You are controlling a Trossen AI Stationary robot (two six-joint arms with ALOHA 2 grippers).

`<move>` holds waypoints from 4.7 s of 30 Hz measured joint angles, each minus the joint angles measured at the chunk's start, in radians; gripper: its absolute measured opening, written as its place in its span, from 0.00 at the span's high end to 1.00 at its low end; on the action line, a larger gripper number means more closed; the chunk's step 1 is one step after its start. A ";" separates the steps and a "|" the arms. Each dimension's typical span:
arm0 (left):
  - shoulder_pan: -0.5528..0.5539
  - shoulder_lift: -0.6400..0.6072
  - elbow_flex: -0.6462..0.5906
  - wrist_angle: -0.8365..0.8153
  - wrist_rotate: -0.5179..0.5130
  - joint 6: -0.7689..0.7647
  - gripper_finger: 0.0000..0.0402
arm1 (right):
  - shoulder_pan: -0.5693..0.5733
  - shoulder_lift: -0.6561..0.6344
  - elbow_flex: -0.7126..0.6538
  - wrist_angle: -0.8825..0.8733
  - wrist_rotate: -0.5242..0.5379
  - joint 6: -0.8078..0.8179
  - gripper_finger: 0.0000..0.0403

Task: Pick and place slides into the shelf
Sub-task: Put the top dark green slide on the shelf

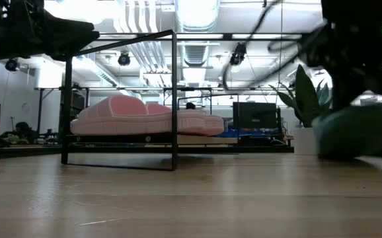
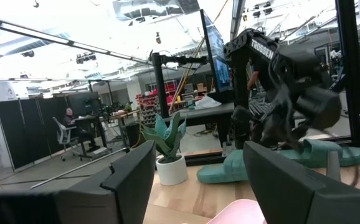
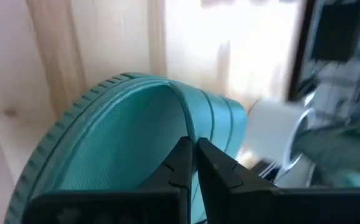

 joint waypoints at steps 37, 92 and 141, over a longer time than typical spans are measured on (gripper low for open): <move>0.000 -0.001 0.000 0.002 0.000 0.000 0.43 | -0.011 -0.276 0.207 0.469 0.608 -0.856 0.98; 0.000 0.000 0.000 0.000 0.000 0.000 0.43 | -0.902 -0.069 0.192 1.088 -0.868 -1.929 0.98; 0.000 0.000 0.000 0.000 0.000 0.000 0.43 | -0.965 -0.045 0.159 0.804 -1.013 -1.683 0.98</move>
